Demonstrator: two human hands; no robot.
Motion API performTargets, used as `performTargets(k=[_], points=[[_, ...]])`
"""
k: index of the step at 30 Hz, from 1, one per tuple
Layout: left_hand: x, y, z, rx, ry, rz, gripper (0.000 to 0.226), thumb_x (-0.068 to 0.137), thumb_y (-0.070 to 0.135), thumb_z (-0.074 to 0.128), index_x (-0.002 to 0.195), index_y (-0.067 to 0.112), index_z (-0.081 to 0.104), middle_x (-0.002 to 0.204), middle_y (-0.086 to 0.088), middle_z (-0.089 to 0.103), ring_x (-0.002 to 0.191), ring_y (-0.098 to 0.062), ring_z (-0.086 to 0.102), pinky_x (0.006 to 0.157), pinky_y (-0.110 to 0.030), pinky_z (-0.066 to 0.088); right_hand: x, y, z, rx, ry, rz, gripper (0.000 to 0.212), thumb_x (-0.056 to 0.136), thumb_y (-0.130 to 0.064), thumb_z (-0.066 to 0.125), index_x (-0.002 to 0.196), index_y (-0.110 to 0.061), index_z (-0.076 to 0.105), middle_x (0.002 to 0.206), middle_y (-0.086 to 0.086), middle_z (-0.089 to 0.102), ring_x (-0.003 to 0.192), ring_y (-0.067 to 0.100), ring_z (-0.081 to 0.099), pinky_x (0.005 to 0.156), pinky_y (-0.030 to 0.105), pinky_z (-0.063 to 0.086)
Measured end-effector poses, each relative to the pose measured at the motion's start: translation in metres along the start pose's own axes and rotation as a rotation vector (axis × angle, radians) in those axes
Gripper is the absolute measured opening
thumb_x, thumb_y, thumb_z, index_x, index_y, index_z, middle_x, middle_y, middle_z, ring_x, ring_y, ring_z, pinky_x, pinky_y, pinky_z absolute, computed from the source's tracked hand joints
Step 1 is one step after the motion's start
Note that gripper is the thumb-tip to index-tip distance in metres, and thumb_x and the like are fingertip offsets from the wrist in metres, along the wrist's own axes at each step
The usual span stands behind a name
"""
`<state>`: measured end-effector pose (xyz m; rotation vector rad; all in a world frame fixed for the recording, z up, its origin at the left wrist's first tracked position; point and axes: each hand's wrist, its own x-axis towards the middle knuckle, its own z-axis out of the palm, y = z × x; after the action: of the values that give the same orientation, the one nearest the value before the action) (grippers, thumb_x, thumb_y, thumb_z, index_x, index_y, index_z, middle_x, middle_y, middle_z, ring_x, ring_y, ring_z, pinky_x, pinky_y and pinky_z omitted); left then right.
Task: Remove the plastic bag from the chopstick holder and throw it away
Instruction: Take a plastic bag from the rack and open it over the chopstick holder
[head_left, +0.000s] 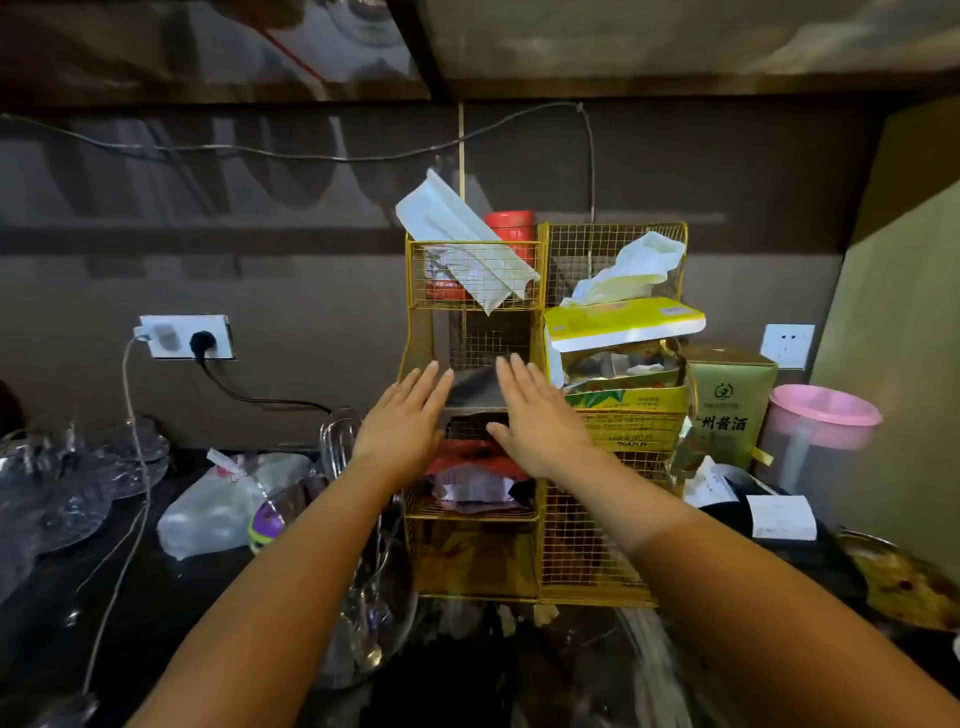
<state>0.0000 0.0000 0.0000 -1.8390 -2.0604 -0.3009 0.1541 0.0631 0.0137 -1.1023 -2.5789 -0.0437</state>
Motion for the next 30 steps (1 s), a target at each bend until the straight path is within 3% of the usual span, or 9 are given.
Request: performTargets(k=[5, 8, 13, 17, 21, 26, 30], points=[[0.015, -0.003, 0.014, 0.051, -0.035, -0.014, 0.057, 0.092, 0.016, 0.040, 0.141, 0.016, 0.012, 0.154, -0.009, 0.014, 0.138, -0.028, 0.023, 0.110, -0.039, 0.026, 0.022, 0.003, 0.014, -0.054, -0.056, -0.033, 0.062, 0.095, -0.023, 0.038, 0.144, -0.019, 0.001, 0.157, 0.010, 0.001, 0.144, 0.027, 0.002, 0.117, 0.041, 0.013], [0.018, 0.000, 0.015, 0.040, -0.007, -0.012, 0.054, 0.089, 0.012, 0.043, 0.139, 0.012, 0.022, 0.149, -0.009, 0.031, 0.129, -0.030, 0.036, 0.100, -0.041, 0.039, 0.025, 0.002, 0.016, -0.093, -0.039, -0.012, 0.054, 0.094, -0.010, 0.038, 0.143, -0.019, 0.017, 0.153, 0.014, 0.020, 0.142, 0.030, 0.015, 0.112, 0.044, 0.025], [0.019, 0.002, 0.010, 0.001, 0.067, 0.006, 0.041, 0.085, 0.004, 0.045, 0.126, 0.004, 0.045, 0.131, -0.015, 0.052, 0.114, -0.034, 0.050, 0.088, -0.043, 0.048, 0.019, -0.005, 0.011, -0.117, 0.046, 0.012, 0.037, 0.087, 0.002, 0.039, 0.121, -0.007, 0.051, 0.123, 0.016, 0.057, 0.119, 0.033, 0.048, 0.092, 0.043, 0.042], [0.018, 0.000, 0.004, -0.028, 0.160, 0.065, 0.035, 0.076, -0.005, 0.054, 0.110, 0.000, 0.058, 0.112, -0.019, 0.065, 0.101, -0.037, 0.058, 0.076, -0.044, 0.052, 0.015, -0.008, -0.001, -0.080, 0.059, 0.043, 0.039, 0.084, 0.008, 0.040, 0.118, -0.006, 0.054, 0.116, 0.018, 0.061, 0.109, 0.035, 0.055, 0.083, 0.042, 0.047], [0.010, -0.005, -0.016, 0.046, 0.262, 0.144, 0.035, 0.048, -0.008, 0.078, 0.080, 0.004, 0.069, 0.078, -0.014, 0.074, 0.069, -0.031, 0.069, 0.047, -0.037, 0.057, 0.005, -0.014, -0.021, -0.025, 0.103, -0.003, 0.041, 0.084, 0.010, 0.039, 0.120, -0.004, 0.051, 0.117, 0.020, 0.059, 0.110, 0.036, 0.054, 0.083, 0.043, 0.047], [-0.006, -0.002, -0.067, 0.004, 0.307, 0.157, 0.032, 0.055, -0.013, 0.068, 0.085, -0.002, 0.067, 0.082, -0.022, 0.072, 0.075, -0.037, 0.068, 0.056, -0.046, 0.057, -0.008, -0.025, -0.053, -0.033, 0.222, -0.065, 0.028, 0.084, 0.005, 0.043, 0.109, -0.002, 0.055, 0.105, 0.019, 0.061, 0.101, 0.035, 0.055, 0.066, 0.036, 0.037], [-0.024, 0.003, -0.106, 0.001, 0.395, 0.152, 0.031, 0.064, -0.013, 0.057, 0.093, -0.003, 0.064, 0.092, -0.027, 0.070, 0.085, -0.041, 0.066, 0.066, -0.052, 0.055, -0.021, -0.038, -0.082, 0.008, 0.320, -0.104, 0.024, 0.081, 0.006, 0.048, 0.103, 0.000, 0.056, 0.099, 0.021, 0.062, 0.095, 0.036, 0.058, 0.064, 0.034, 0.034]])
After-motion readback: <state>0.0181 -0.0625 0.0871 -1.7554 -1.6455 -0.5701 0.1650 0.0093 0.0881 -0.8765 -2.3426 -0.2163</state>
